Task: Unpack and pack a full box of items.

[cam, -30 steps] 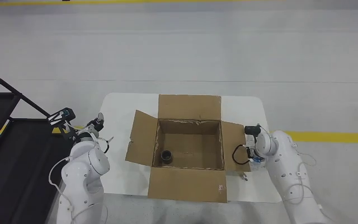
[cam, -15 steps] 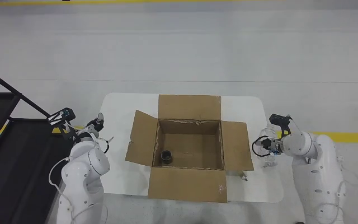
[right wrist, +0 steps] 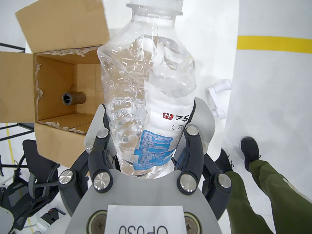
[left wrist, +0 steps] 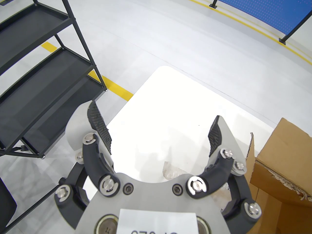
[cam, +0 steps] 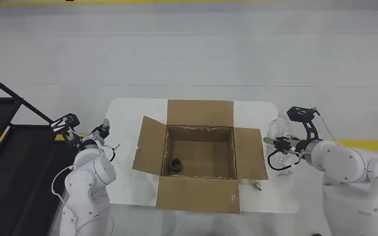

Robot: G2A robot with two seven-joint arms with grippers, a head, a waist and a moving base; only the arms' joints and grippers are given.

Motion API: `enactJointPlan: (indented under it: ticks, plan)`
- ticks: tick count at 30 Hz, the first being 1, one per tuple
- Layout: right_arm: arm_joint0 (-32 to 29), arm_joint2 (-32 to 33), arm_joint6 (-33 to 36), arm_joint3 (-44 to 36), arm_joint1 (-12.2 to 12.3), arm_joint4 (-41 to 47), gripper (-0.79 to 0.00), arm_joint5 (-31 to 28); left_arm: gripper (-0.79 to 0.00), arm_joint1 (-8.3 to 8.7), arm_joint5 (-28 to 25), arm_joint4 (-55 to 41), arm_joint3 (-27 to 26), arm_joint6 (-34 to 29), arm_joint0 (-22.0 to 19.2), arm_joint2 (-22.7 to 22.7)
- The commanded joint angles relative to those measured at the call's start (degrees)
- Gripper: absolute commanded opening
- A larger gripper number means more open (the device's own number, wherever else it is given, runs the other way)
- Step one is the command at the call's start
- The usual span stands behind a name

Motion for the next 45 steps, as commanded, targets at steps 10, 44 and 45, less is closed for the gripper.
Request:
enactJointPlan:
  ticks: [10, 44, 45]
  plan:
    - [9.02, -27.77, -1.92, 6.47, -2.13, -11.69, -0.785, 12.6, 0.0, 0.0, 0.0, 0.0, 0.0, 0.0, 0.0, 0.0]
    - [33.49, -59.14, -11.02, 59.15, -18.0, 2.25, -0.785, 19.74, 0.0, 0.0, 0.0, 0.0, 0.0, 0.0, 0.0, 0.0]
    - [33.94, -59.54, -11.2, 60.31, -18.43, 2.71, -0.785, 19.72, 0.0, 0.0, 0.0, 0.0, 0.0, 0.0, 0.0, 0.0]
